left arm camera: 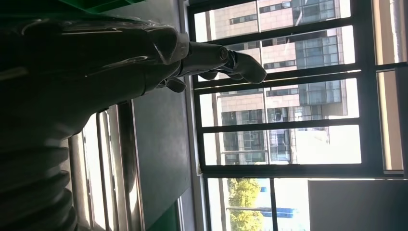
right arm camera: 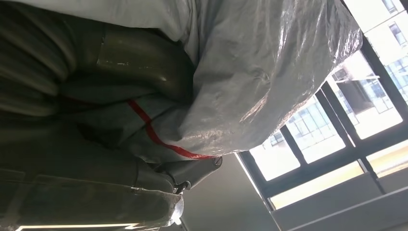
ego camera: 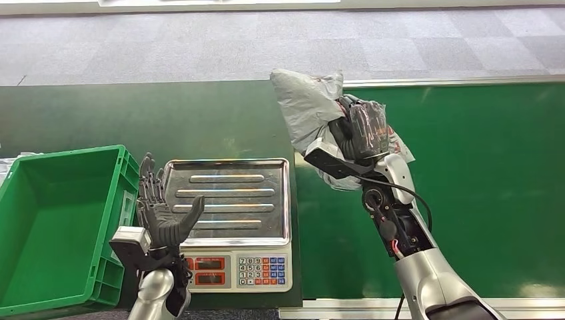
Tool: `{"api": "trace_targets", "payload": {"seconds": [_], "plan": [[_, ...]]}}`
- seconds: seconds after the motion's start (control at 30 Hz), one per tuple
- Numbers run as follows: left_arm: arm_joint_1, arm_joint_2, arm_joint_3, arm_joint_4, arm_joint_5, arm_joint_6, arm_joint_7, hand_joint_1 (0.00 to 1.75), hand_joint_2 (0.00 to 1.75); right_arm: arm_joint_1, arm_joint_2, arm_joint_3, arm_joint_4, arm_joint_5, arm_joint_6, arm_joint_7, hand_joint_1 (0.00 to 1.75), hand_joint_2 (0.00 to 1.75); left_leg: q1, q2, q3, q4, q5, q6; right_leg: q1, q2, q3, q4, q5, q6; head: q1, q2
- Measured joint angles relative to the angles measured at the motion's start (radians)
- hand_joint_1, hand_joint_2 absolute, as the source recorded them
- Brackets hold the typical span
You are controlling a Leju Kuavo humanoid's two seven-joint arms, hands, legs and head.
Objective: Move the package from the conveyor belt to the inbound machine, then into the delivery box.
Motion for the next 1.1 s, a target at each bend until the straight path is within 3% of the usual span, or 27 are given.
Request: {"api": "trace_targets", "payload": {"seconds": [0.33,0.7,1.0,1.1], "plan": [[-0.012,-0.008,-0.002,0.019,-0.009,-0.007,0.0,0.0,1.75,0.006,0.02,0.112,-0.01,0.046,0.026,0.015,1.75,1.75,0.001,0.0,0.0,0.0,0.0,0.0,0.001,0.0,0.0,0.0,0.0,0.0,0.0,0.0],[-0.013,-0.015,-0.004,0.031,0.011,-0.007,0.0,0.0,1.75,0.054,0.014,0.217,-0.02,0.007,0.036,0.018,1.75,1.75,0.0,0.0,0.0,0.0,0.0,0.0,0.0,0.0,0.0,0.0,0.0,0.0,0.0,0.0],[-0.013,-0.016,-0.007,0.034,0.007,-0.012,0.0,0.0,1.75,0.08,0.011,0.299,0.014,0.034,0.023,0.021,1.75,1.75,0.001,0.0,0.0,0.0,0.0,0.0,0.001,0.0,0.0,0.0,0.0,0.0,0.0,0.0],[-0.017,-0.016,-0.011,0.038,0.007,-0.018,0.0,0.0,1.75,0.083,0.011,0.322,0.025,0.048,-0.023,0.002,1.75,1.75,0.001,0.0,0.0,0.0,0.0,0.0,0.001,0.0,0.0,0.0,0.0,0.0,0.0,0.0]]}}
